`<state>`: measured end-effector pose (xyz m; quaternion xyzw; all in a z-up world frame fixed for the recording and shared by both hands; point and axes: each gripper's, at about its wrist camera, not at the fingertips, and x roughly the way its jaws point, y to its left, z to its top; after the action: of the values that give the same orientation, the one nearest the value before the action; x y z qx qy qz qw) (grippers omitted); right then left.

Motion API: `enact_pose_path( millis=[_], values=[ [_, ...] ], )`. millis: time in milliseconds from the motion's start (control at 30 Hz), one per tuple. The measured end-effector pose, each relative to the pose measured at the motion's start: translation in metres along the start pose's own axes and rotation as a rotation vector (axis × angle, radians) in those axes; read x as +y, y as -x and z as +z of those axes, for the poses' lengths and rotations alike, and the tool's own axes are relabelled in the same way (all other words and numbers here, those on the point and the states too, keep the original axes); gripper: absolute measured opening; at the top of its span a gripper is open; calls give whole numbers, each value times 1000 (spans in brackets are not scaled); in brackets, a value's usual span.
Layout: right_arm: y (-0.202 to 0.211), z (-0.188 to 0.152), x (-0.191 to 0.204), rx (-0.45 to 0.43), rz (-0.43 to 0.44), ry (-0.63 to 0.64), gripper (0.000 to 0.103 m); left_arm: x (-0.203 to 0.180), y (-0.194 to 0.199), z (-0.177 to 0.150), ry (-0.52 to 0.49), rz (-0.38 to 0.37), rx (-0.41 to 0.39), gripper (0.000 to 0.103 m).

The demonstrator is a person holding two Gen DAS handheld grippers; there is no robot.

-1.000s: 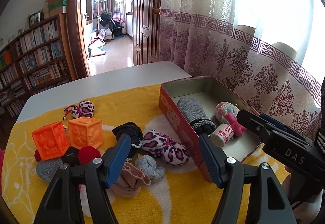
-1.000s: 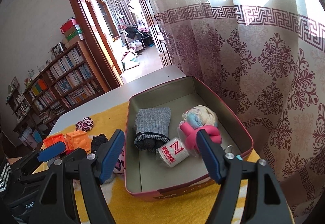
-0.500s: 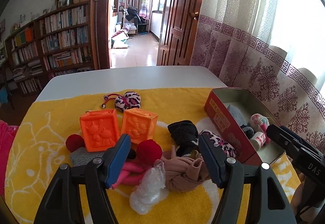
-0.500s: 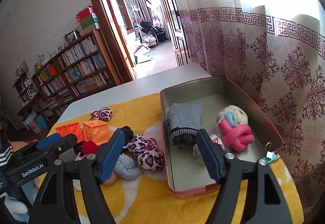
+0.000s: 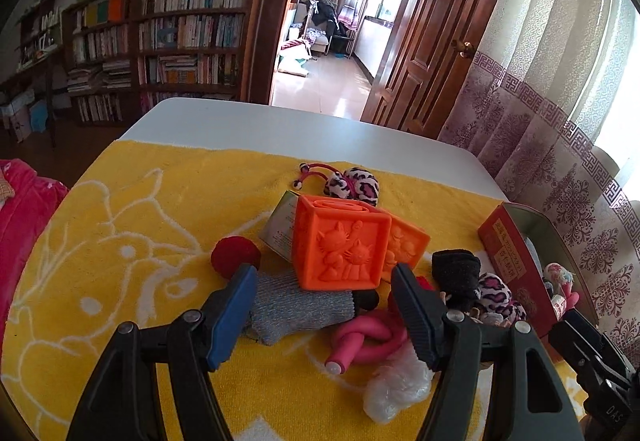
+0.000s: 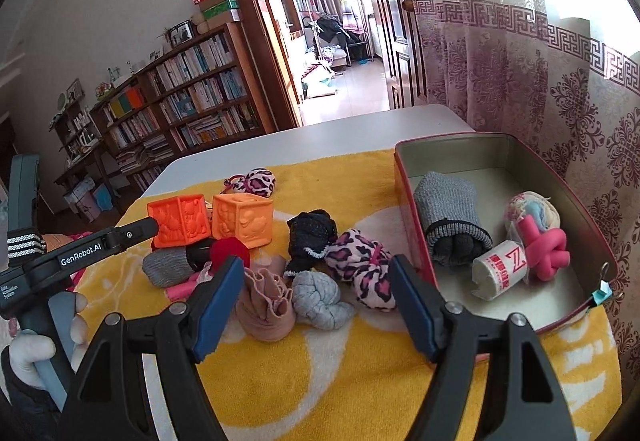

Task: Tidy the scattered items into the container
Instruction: 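Move both tools back over the pile of items, then grasp the orange rubber block with the left tool while the right tool grasps the tan sock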

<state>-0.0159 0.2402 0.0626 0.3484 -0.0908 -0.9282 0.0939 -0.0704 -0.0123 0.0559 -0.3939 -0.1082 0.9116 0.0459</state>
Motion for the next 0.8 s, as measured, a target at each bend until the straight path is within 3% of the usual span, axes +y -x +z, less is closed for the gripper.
enact_pose_path(
  millis=[467,633,700,800],
  values=[
    [-54,-20,44,130,59,106,78,34,-16,-4,94,33,50,71],
    [-63,-24,51,106,41,148,77,40,-20,-5,117,27,50,71],
    [-64,-26,51,97,34,152,70,38,-21,-5,109,20,49,71],
    [-65,-27,49,89,13,160,50,31,-21,-6,84,19,43,71]
  ],
)
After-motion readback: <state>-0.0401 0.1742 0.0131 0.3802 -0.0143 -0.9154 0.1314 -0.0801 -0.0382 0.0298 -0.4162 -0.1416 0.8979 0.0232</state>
